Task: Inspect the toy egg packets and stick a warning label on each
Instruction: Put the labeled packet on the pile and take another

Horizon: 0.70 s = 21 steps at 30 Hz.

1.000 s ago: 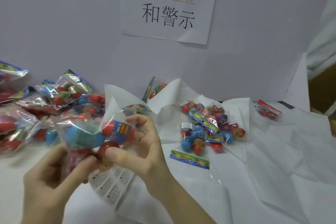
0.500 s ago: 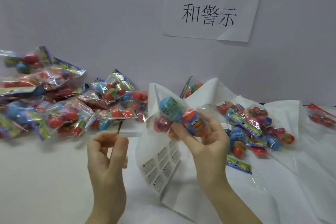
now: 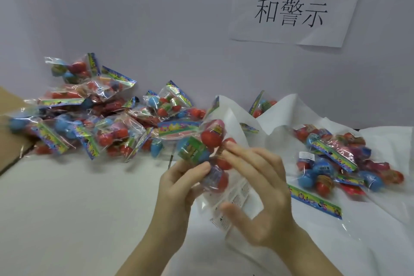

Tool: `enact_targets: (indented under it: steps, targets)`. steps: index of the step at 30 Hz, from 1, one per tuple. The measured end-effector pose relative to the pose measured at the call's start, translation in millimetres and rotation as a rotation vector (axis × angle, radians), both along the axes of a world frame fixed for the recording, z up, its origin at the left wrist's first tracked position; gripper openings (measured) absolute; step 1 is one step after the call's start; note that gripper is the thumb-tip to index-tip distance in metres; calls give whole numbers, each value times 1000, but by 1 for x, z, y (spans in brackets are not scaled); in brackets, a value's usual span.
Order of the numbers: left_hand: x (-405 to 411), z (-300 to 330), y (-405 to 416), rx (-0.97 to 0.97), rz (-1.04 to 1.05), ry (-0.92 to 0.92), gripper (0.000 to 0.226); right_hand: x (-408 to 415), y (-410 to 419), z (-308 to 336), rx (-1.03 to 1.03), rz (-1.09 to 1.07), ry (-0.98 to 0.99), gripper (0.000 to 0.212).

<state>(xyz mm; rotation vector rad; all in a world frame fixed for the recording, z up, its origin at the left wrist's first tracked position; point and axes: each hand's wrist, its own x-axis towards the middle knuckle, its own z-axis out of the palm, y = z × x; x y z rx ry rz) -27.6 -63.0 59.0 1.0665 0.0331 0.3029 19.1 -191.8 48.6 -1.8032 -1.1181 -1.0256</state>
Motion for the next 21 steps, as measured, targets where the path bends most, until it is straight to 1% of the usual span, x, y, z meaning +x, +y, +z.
enact_targets:
  steps: [2, 4, 6, 7, 8, 10, 13, 15, 17, 19, 21]
  targets:
    - [-1, 0, 4, -51, 2, 32, 22, 2, -1, 2, 87, -31, 110, 40]
    - [-2, 2, 6, -98, -14, 55, 21, 4, -1, 6, 179, -22, 278, 30]
    - [-3, 3, 5, -68, -19, 55, 21, 4, -2, 11, 271, 108, 551, 23]
    - [-2, 2, 4, -20, -7, 45, 20, 4, -3, 14, 308, 207, 692, 16]
    - [-1, 2, 4, 32, 11, 30, 20, 4, -4, 15, 334, 284, 788, 13]
    - [1, 0, 3, 93, 47, 14, 21, 3, -4, 16, 366, 318, 850, 15]
    - [2, 0, 3, 102, 66, 16, 31, 2, -3, 17, 455, 221, 801, 18]
    - [3, -1, 4, 95, 75, 19, 32, 2, -4, 18, 469, 211, 792, 18]
    - [2, 0, 5, 91, 78, 27, 32, 2, -4, 20, 497, 247, 876, 17]
    - [2, 0, 7, 101, 80, 32, 36, 4, -6, 22, 506, 294, 987, 18]
    - [3, 0, 8, 110, 76, 26, 26, 7, -8, 23, 495, 352, 1082, 17]
